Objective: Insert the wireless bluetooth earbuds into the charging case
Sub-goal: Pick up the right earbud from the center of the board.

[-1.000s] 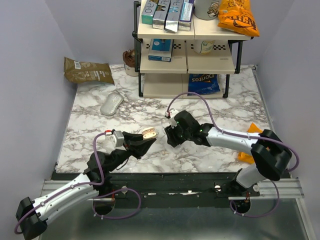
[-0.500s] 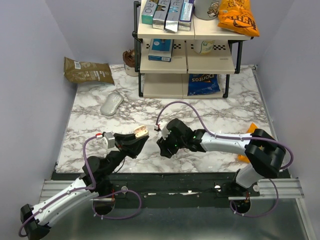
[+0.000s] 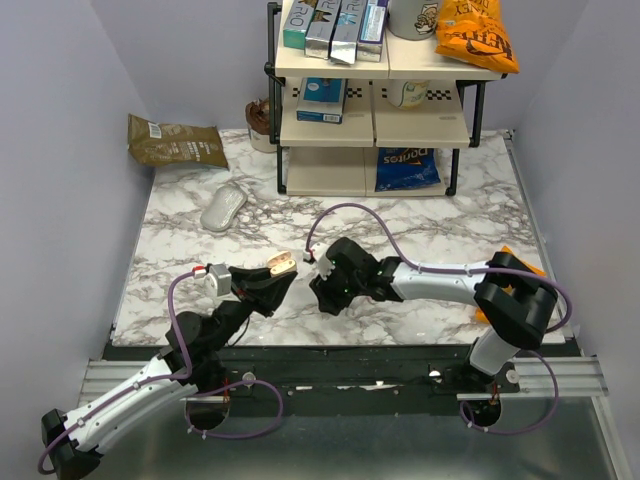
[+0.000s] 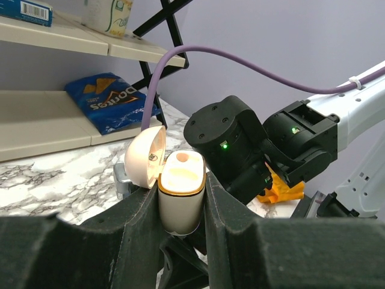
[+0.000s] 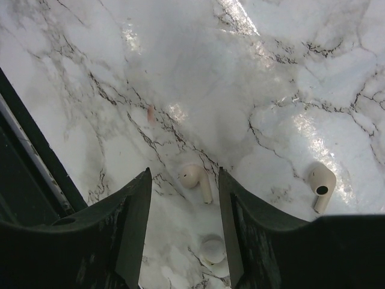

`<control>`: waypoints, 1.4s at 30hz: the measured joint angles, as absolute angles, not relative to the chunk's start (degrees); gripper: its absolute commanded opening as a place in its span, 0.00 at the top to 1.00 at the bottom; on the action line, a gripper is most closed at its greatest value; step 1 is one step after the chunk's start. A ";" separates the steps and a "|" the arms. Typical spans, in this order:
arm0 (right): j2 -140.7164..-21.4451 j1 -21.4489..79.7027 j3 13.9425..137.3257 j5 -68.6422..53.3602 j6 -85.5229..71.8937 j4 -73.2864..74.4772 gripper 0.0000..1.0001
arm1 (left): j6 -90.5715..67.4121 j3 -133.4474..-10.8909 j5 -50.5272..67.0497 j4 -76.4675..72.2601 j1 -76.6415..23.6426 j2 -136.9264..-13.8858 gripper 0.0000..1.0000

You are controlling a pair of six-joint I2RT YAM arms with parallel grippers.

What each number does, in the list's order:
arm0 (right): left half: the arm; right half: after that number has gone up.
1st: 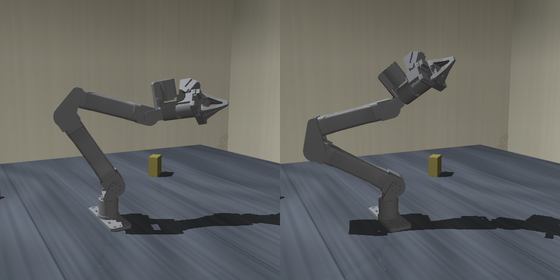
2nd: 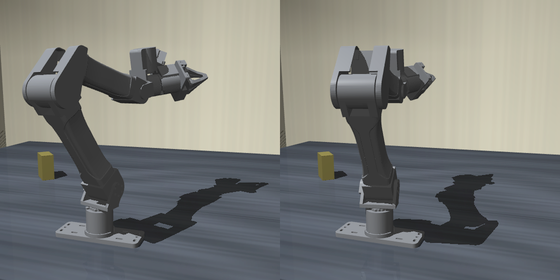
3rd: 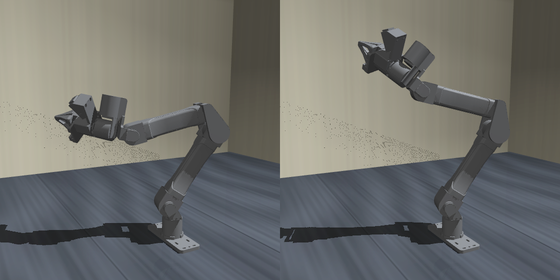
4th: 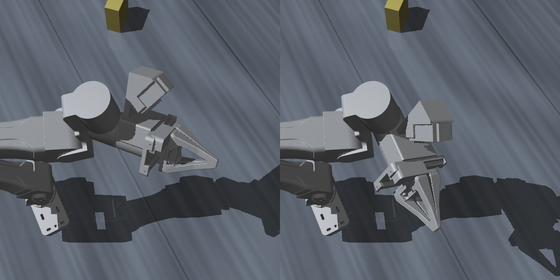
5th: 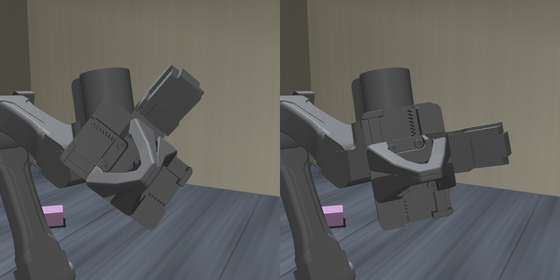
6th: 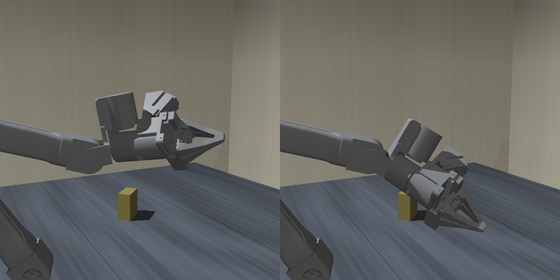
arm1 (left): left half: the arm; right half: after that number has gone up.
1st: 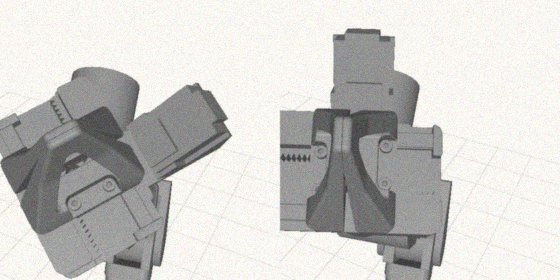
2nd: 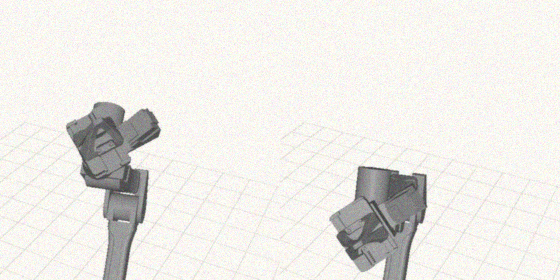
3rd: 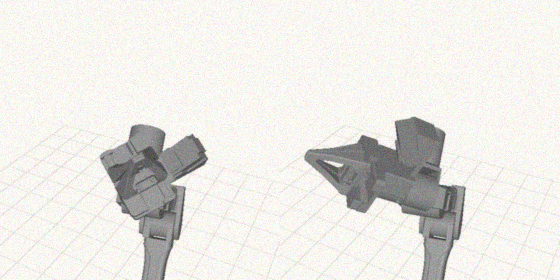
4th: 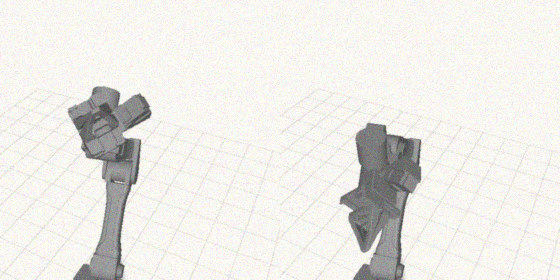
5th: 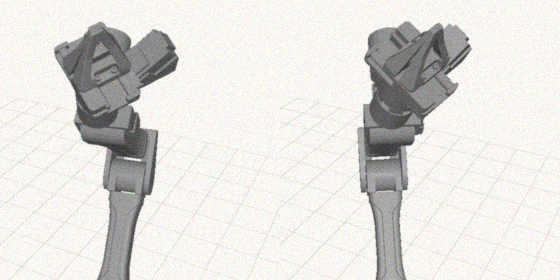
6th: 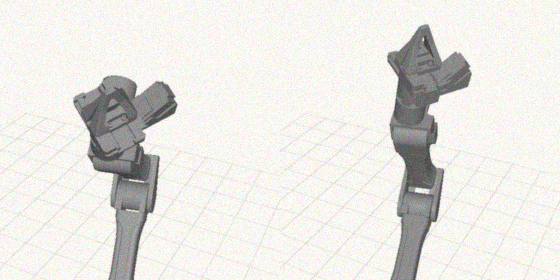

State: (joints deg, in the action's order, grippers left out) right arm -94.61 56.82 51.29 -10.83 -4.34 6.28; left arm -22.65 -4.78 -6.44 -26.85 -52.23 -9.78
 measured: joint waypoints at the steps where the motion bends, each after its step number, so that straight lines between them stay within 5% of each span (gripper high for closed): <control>1: -94.67 56.93 51.27 -10.61 -4.34 6.37 0.44 | -22.65 -4.78 -6.44 -26.83 -52.23 -9.78 1.00; 17: -96.64 57.41 51.24 -8.38 -4.51 6.57 0.57 | -22.79 -4.78 -6.44 -26.57 -52.23 -9.72 1.00; 42: -96.75 57.36 51.42 0.43 -16.40 6.57 0.91 | -23.03 -4.80 -6.90 -25.10 -52.25 -9.06 1.00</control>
